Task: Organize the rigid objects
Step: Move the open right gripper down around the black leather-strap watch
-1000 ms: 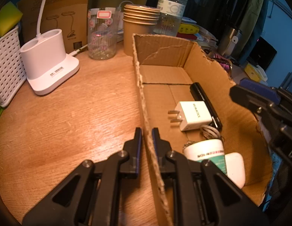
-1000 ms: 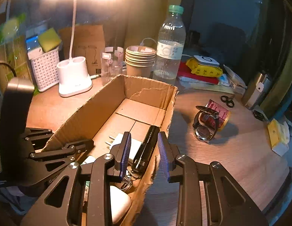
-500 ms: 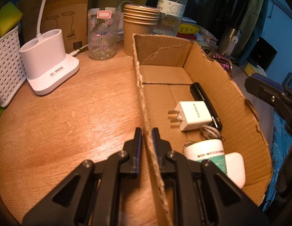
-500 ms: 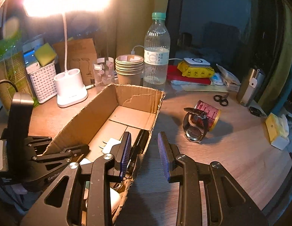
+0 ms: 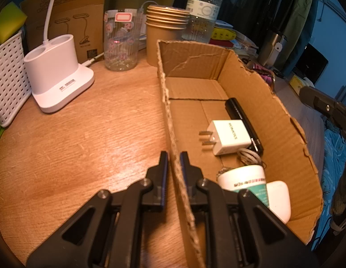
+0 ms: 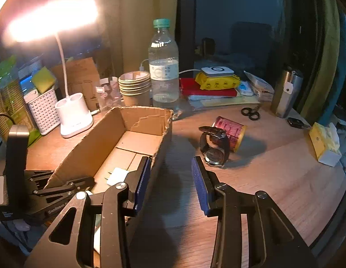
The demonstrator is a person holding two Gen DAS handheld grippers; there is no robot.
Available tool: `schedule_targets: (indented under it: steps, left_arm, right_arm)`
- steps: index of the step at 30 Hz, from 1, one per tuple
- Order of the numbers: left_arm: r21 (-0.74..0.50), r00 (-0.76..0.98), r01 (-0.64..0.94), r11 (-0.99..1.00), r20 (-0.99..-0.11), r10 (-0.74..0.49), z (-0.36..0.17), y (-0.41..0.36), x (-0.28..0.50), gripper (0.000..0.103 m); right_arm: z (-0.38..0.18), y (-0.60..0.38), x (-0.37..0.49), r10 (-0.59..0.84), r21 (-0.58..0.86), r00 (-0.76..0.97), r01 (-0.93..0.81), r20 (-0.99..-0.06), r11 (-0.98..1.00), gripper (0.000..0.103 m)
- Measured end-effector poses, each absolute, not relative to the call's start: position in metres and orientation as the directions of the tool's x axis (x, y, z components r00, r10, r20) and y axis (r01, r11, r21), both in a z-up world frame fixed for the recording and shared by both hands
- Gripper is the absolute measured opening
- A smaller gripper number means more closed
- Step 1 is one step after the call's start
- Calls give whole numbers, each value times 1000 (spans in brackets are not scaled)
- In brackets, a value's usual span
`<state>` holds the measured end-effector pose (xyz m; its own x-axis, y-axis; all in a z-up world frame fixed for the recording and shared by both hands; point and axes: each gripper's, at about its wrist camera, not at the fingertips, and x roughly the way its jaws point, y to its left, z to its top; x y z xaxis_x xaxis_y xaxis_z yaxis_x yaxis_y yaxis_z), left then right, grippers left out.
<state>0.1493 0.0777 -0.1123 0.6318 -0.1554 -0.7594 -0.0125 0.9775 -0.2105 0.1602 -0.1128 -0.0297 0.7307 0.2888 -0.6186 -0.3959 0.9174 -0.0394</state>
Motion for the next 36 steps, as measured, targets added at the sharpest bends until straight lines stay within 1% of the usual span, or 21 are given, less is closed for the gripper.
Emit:
schedule_targets:
  steps: [6,14,24,36]
  left_arm:
    - [-210,632,-13,978,-759,-155,-112,78,149,12]
    - [-210,632,-13,978,-759,-155,-112,78,149,12]
    - [-210,632,-13,978,-759,-155,-112,78,149,12]
    - [-210,632,-13,978,-759,-155,-112,78,149,12]
  right_arm:
    - [-32,-128,171,258,-31,749,-348,-610,937,46]
    - [-43,-145,194,223,-22,749,-302,-624,953,46]
    - [-56,-155,225,261,34,710,-316,-654,948,46]
    - [-74,-158,257,228,7,688,-309,-689,951,46]
